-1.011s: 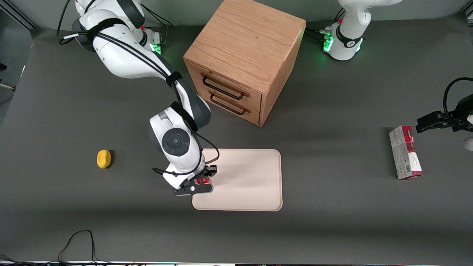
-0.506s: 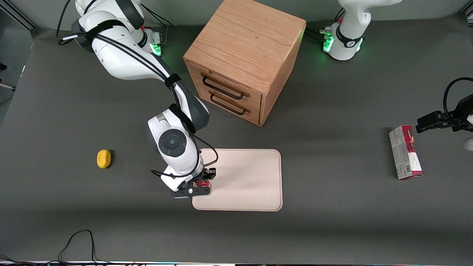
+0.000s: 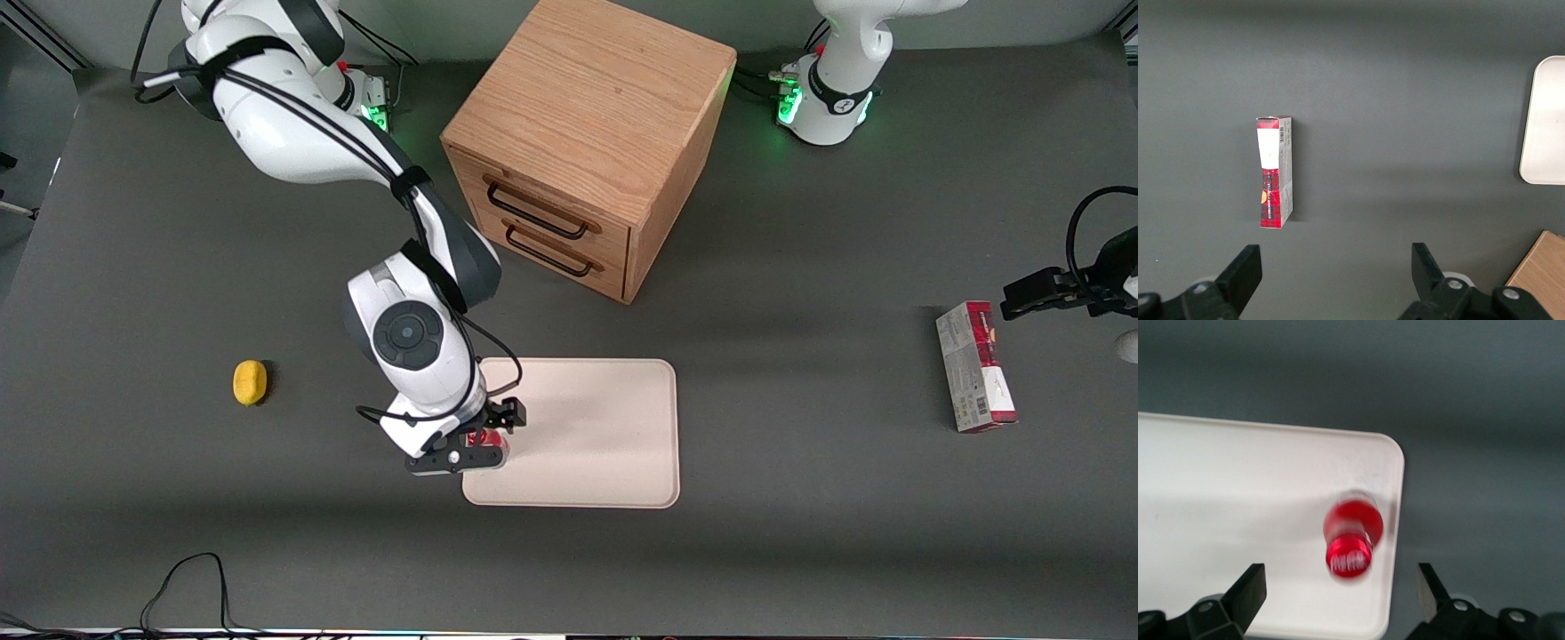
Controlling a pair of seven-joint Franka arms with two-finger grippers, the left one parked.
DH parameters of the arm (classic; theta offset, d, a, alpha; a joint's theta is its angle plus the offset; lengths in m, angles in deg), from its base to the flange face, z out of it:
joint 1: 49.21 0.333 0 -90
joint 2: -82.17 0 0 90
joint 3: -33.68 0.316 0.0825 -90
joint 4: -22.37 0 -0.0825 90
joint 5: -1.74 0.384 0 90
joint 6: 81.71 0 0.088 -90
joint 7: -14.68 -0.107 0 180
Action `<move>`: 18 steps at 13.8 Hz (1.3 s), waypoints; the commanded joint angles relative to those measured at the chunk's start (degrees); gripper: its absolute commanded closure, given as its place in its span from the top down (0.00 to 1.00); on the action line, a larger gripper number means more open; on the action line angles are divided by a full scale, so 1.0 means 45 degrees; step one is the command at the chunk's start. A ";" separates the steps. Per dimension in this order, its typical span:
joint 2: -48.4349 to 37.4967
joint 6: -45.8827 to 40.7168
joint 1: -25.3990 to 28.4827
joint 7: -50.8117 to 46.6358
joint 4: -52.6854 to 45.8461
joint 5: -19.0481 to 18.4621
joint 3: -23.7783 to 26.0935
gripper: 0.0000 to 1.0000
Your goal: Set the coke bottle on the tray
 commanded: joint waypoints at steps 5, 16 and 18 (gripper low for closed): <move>-0.3630 -0.4712 0.0010 0.0081 0.0216 -0.0102 0.0305 1.00; -0.9606 -0.4995 -0.4811 0.4922 0.5619 0.2319 -0.0280 1.00; -0.9942 -0.4758 -0.4913 0.5703 0.6230 0.2670 -0.1349 1.00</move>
